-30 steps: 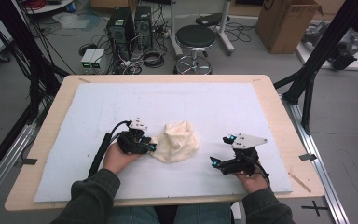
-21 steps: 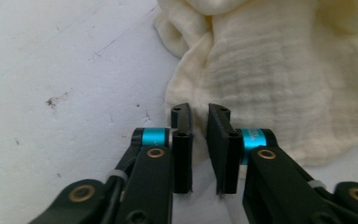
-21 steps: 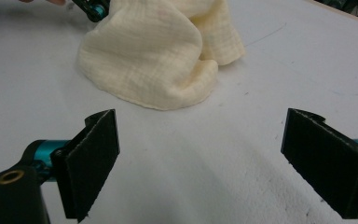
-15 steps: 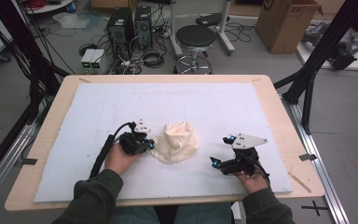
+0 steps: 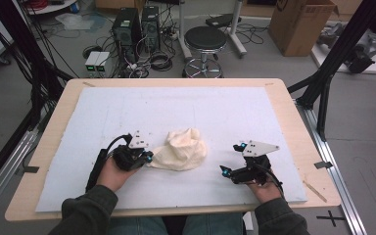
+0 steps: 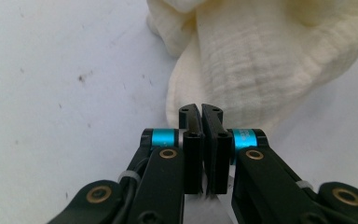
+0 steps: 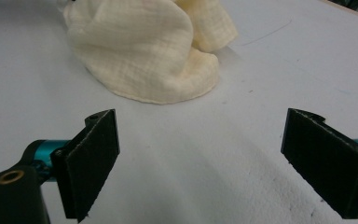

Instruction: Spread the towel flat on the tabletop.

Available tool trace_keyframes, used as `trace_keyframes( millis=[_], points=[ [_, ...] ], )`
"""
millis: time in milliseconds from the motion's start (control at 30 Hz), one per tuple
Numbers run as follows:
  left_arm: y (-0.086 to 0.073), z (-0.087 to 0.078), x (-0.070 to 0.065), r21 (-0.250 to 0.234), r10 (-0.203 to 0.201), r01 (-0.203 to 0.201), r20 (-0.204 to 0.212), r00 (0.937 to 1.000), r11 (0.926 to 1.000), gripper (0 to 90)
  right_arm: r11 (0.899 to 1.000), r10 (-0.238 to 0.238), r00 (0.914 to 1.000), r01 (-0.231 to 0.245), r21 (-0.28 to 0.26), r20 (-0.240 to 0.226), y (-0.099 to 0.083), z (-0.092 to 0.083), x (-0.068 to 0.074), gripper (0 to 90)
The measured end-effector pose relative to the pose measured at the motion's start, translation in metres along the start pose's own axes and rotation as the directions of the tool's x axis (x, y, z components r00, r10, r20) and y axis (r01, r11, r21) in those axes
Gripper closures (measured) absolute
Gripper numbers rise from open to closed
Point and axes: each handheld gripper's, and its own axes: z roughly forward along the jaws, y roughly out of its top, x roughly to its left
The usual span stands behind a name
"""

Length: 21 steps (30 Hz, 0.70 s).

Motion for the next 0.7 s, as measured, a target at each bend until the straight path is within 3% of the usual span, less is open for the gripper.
trace_keyframes(
  millis=[167, 300, 467, 567, 700],
  points=[
    [-0.014, -0.012, -0.001, -0.021, -0.041, 0.041, -0.004, 0.9991, 0.9989, 86.8, 1.0, 0.007, 0.9999, -0.007, 0.002, -0.015, 0.002, 0.003, 0.0, 10.9],
    [-0.02, -0.014, 0.001, -0.036, -0.052, 0.051, -0.013, 0.9986, 0.998, 86.8, 1.0, 0.002, 0.9985, -0.003, -0.014, -0.054, 0.008, 0.009, -0.003, 26.0],
    [-0.024, -0.007, 0.007, -0.055, -0.076, 0.075, -0.013, 0.9971, 0.9957, 86.6, 0.999, -0.037, 0.9949, 0.04, 0.035, -0.094, 0.018, 0.027, -0.008, 51.7],
    [-0.022, -0.002, 0.012, -0.057, -0.078, 0.078, -0.01, 0.9969, 0.9953, 86.6, 0.995, -0.053, 0.9921, 0.063, 0.081, -0.113, 0.023, 0.043, -0.012, 57.6],
    [-0.023, 0.003, 0.016, -0.055, -0.081, 0.08, -0.006, 0.9967, 0.9953, 86.6, 0.996, -0.019, 0.9846, 0.033, 0.079, -0.174, 0.029, 0.063, -0.019, 56.6]
  ],
)
